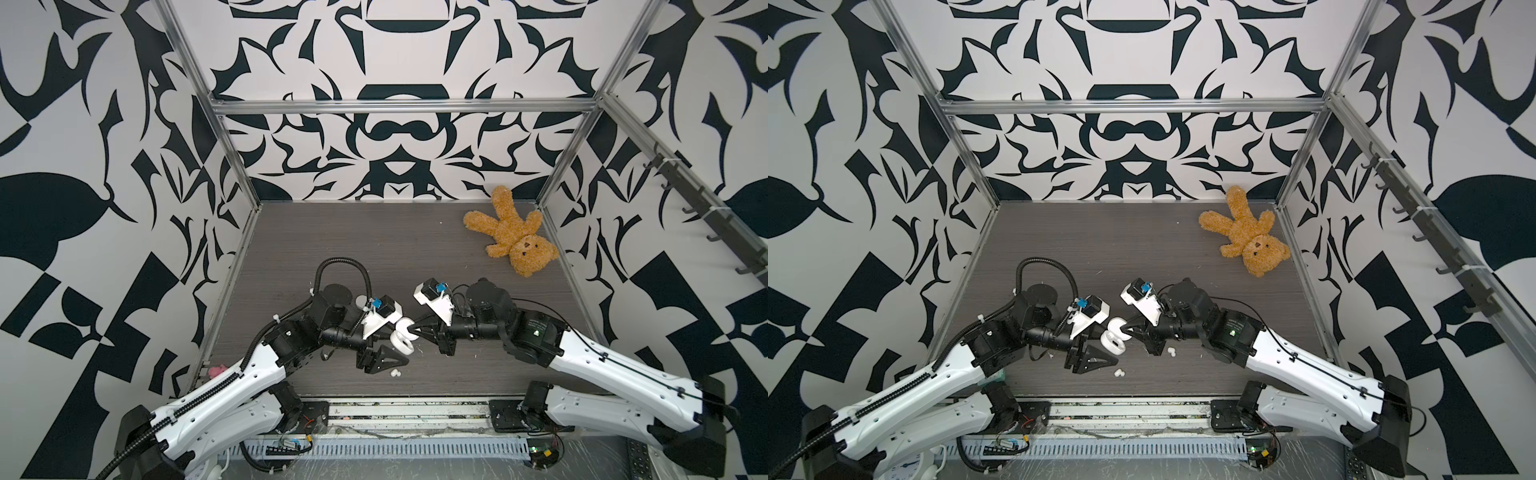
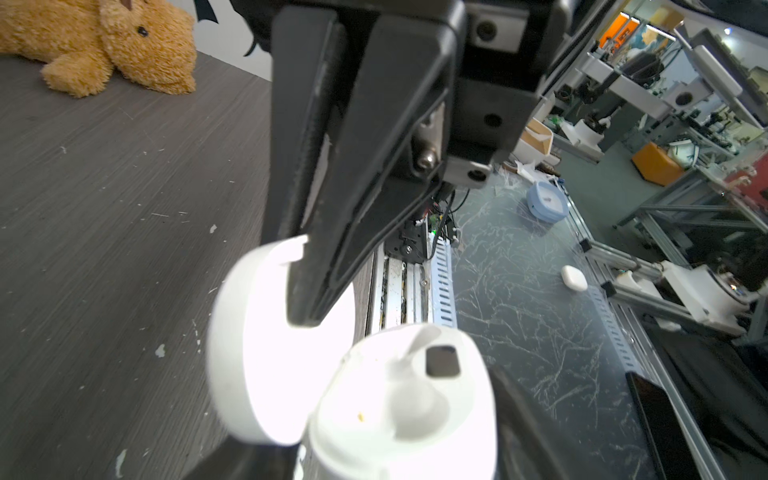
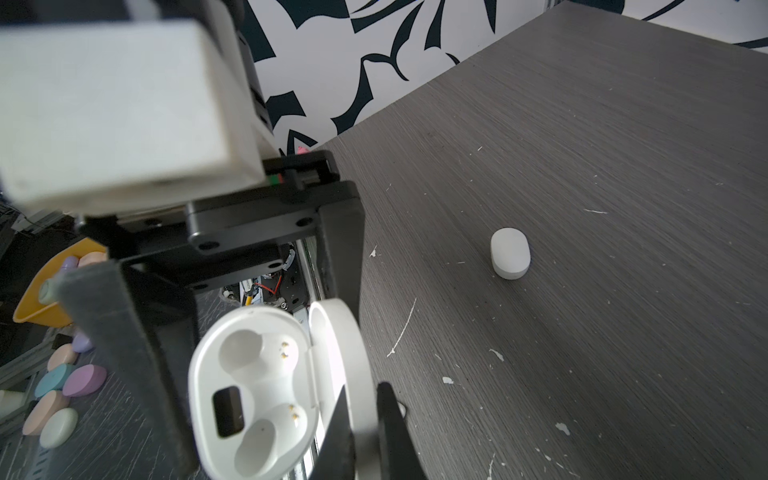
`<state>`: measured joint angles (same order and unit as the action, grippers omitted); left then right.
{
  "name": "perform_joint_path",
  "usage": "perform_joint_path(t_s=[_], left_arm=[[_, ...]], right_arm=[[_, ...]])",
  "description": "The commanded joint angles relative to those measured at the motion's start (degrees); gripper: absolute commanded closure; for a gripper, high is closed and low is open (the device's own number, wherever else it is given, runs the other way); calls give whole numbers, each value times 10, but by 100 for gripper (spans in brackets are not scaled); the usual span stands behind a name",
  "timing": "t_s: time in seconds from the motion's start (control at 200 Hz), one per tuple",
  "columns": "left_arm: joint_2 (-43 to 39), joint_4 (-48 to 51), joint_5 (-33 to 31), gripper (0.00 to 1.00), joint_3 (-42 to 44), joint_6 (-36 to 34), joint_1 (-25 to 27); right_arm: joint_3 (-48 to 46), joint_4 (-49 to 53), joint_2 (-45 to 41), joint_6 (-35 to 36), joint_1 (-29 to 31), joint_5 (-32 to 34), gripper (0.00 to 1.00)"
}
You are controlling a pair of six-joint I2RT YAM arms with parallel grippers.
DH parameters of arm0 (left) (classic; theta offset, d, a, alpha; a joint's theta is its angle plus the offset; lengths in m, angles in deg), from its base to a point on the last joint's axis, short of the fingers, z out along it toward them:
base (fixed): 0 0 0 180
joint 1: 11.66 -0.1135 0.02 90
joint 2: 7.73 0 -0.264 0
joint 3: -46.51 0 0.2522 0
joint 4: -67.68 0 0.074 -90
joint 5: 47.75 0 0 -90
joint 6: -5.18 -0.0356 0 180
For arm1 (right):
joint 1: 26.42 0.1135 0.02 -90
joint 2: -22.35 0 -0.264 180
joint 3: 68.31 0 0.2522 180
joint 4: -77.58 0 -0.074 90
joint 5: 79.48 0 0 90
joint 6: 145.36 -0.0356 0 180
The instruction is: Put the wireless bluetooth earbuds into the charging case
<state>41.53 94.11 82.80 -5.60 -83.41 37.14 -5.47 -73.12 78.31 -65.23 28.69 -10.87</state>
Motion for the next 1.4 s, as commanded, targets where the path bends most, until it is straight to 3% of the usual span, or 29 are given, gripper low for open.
perform_joint_path(t_s=[0.0, 0.095, 0.125, 0.22, 0.305, 0.455, 0.645, 0.86, 1.075, 1.395], left_arm=[[-18, -9, -21, 20, 1, -5, 1], [-37, -15, -46, 16, 7, -4, 1], [-45, -17, -61, 8, 8, -4, 1], [-75, -24, -117, 0, 13, -8, 0], [-116, -40, -183, 1, 25, -7, 1], [-198, -81, -345, 1, 56, -10, 0], [-248, -128, -597, 1, 81, 10, -7], [-198, -129, -812, 1, 67, 18, -11], [-175, -111, -829, 1, 56, 26, -13], [-174, -115, -829, 1, 59, 18, -13]], right_arm=[[39, -3, -4, 11, -3, 50, 100], [50, 9, 0, 33, -2, 113, 100], [52, 10, 3, 40, -2, 143, 100], [52, 5, 15, 85, -3, 220, 100], [57, 9, 43, 123, -5, 298, 100], [64, 13, 105, 184, -16, 364, 100], [65, -29, 195, 278, -21, 392, 100], [104, -43, 312, 384, -34, 373, 100], [117, -84, 369, 432, -83, 284, 100], [135, -86, 430, 484, -95, 251, 100]])
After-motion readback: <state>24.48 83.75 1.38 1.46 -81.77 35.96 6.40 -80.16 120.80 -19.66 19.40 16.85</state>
